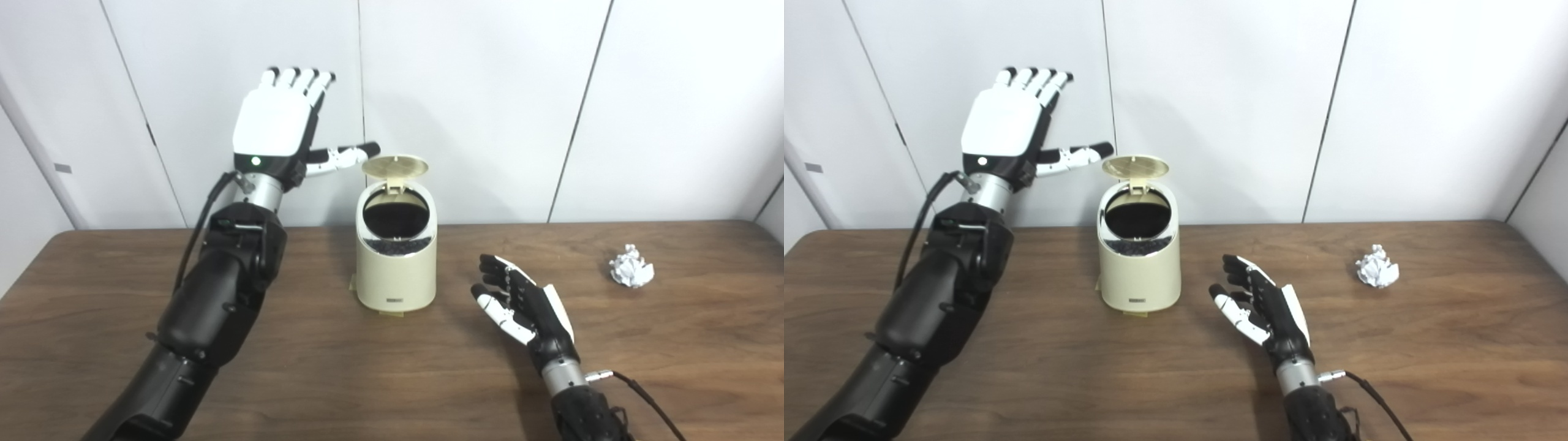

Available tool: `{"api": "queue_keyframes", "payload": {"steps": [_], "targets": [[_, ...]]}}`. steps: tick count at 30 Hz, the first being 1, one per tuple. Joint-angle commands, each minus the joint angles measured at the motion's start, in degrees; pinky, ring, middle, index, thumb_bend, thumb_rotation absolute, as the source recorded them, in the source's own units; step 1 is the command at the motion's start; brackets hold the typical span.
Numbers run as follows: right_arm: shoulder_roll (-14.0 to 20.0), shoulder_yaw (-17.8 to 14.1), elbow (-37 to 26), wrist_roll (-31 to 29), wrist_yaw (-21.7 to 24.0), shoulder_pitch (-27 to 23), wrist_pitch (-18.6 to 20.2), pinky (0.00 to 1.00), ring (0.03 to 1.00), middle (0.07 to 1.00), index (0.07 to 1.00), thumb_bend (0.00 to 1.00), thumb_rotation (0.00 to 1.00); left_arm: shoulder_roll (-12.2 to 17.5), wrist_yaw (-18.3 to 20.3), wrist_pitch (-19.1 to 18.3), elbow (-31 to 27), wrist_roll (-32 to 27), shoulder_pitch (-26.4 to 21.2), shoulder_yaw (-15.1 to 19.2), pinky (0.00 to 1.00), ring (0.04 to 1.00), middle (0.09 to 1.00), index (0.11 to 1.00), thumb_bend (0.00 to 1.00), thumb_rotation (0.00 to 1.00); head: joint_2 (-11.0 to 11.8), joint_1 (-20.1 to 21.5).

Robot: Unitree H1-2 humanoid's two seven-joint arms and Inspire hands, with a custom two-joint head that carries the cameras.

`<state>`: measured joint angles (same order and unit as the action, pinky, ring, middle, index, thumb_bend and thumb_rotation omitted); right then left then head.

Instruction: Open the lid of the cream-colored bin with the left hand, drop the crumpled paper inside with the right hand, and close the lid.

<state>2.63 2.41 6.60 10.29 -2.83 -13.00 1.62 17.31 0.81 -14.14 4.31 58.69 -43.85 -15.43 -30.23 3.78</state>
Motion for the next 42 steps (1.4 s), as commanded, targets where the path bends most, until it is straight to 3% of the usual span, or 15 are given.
{"api": "queue_keyframes", "payload": {"steps": [1,2,4,5,7,10,11,13,17,23,26,29,33,39,42], "targets": [[0.81,-0.04,-1.62,0.30,-0.21,-2.36,-2.65,0.73,0.817,0.823,0.803,0.22,0.47,-0.13,-1.01,1.26,-2.91,-3.98,0.14,2.24,0.96,0.942,0.928,0.936,0.73,1.00,-0.08,-0.01],[1.38,0.33,-2.50,1.52,-0.12,-2.45,-1.63,0.73,0.816,0.823,0.803,0.23,0.47,-0.49,-0.64,2.37,-3.98,-7.44,1.56,3.47,0.94,0.935,0.923,0.930,0.72,1.00,-0.07,-0.03],[3.27,1.51,-4.94,6.03,-0.11,-2.94,1.00,0.68,0.786,0.823,0.813,0.29,0.48,-1.42,1.08,4.44,-6.17,-16.03,4.67,6.26,0.77,0.868,0.902,0.911,0.66,0.97,-0.26,-0.01],[4.08,1.97,-6.32,7.76,0.15,-3.20,2.25,0.67,0.778,0.822,0.815,0.31,0.48,-1.80,1.61,5.45,-7.05,-19.70,6.10,7.45,0.73,0.854,0.899,0.908,0.65,0.96,-0.26,-0.01],[5.22,2.52,-8.73,9.85,0.69,-3.75,4.15,0.64,0.760,0.819,0.813,0.38,0.43,-2.37,2.27,7.17,-8.38,-25.30,8.63,9.33,0.70,0.831,0.884,0.883,0.60,0.92,-0.35,0.02],[7.66,3.86,-11.36,14.69,0.92,-5.43,4.63,0.53,0.693,0.815,0.783,0.58,0.26,-2.84,2.62,10.53,-9.82,-32.96,13.46,11.54,0.69,0.819,0.861,0.862,0.53,0.93,-0.47,0.23],[8.77,4.46,-12.32,16.66,1.59,-6.17,5.32,0.52,0.693,0.814,0.778,0.64,0.25,-3.03,2.21,11.67,-10.03,-34.26,15.17,11.94,0.68,0.811,0.852,0.854,0.52,0.93,-0.47,0.23],[11.01,5.52,-14.08,20.39,3.11,-7.79,6.89,0.57,0.725,0.815,0.777,0.75,0.27,-3.32,0.82,14.39,-9.67,-35.08,18.37,12.28,0.67,0.796,0.836,0.842,0.50,0.91,-0.33,0.45],[15.67,6.86,-17.20,26.28,8.12,-11.48,11.06,0.64,0.782,0.843,0.804,0.85,0.32,-3.76,-0.73,16.87,-9.58,-35.11,24.15,12.54,0.68,0.792,0.821,0.826,0.47,0.90,-0.12,0.55],[21.81,6.37,-11.75,29.12,10.57,-16.51,10.59,0.62,0.789,0.864,0.829,0.98,0.34,-2.70,1.17,20.82,-8.21,-38.69,28.82,12.30,0.65,0.769,0.812,0.828,0.46,0.88,0.12,0.75],[24.18,6.47,-8.51,29.35,12.25,-18.85,11.18,0.52,0.711,0.864,0.834,1.00,0.34,-2.15,1.62,22.18,-7.55,-39.51,30.23,12.26,0.66,0.781,0.826,0.839,0.44,0.87,0.19,0.96],[26.97,7.34,-6.11,30.90,16.39,-21.02,13.55,0.55,0.765,0.908,0.865,1.00,0.31,-2.30,1.33,22.06,-7.17,-39.23,31.31,12.33,0.67,0.766,0.805,0.824,0.44,0.87,0.35,1.50],[30.42,9.20,-4.62,33.39,22.32,-23.52,16.43,0.62,0.854,0.947,0.878,1.00,0.28,-3.43,4.17,19.00,-7.81,-45.02,32.92,12.61,0.73,0.806,0.826,0.830,0.44,0.85,0.43,2.09],[33.88,11.19,-0.45,36.49,25.06,-25.70,16.99,0.59,0.848,0.938,0.857,1.00,0.28,-3.60,5.15,18.85,-6.75,-46.04,33.25,12.36,0.75,0.832,0.842,0.851,0.44,0.82,0.62,2.28],[34.64,11.37,2.48,37.20,27.08,-26.99,19.24,0.59,0.845,0.941,0.862,1.00,0.26,-3.76,5.13,18.56,-7.00,-46.31,33.30,12.85,0.77,0.838,0.846,0.865,0.43,0.83,0.51,2.26]]}}
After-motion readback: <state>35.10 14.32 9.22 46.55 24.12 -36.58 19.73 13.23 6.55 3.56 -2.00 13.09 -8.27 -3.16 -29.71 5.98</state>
